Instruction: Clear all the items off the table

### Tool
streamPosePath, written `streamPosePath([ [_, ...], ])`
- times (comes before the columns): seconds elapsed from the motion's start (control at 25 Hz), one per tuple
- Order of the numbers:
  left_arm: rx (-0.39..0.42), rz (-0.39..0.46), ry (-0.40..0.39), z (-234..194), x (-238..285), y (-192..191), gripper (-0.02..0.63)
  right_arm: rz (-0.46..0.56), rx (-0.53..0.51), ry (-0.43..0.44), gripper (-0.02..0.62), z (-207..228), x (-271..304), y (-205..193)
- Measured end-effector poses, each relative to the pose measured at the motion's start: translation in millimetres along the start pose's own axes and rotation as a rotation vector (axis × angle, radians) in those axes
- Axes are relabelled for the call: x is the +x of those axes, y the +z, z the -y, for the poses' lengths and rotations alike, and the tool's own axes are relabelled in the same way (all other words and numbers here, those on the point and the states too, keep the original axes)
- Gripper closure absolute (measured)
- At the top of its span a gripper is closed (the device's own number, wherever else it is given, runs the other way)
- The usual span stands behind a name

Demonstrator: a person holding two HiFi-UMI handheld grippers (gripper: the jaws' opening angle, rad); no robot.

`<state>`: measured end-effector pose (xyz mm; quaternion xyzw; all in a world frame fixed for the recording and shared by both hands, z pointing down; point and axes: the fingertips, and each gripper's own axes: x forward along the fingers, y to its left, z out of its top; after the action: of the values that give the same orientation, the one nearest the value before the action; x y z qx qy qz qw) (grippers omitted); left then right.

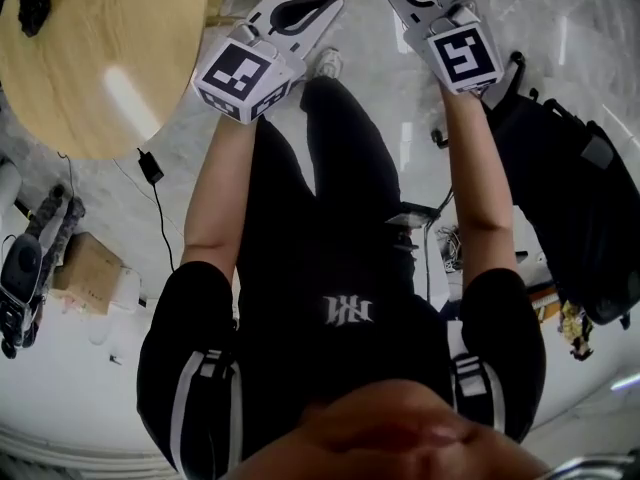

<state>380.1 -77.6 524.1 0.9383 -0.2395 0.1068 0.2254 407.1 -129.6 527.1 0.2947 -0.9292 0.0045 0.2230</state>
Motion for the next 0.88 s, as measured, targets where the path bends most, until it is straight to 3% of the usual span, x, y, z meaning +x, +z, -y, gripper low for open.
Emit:
streamPosePath([
  [0.36, -0.038, -0.03, 0.08, -63, 49, -100, 0.594, -0.079, 0.098, 0.05, 0.561, -9, 70, -129],
  [0.88, -0.074, -0.035, 0.1, -126, 69, -186, 0.594, -0.122, 0.124, 0.04, 0.561, -17, 146, -233],
])
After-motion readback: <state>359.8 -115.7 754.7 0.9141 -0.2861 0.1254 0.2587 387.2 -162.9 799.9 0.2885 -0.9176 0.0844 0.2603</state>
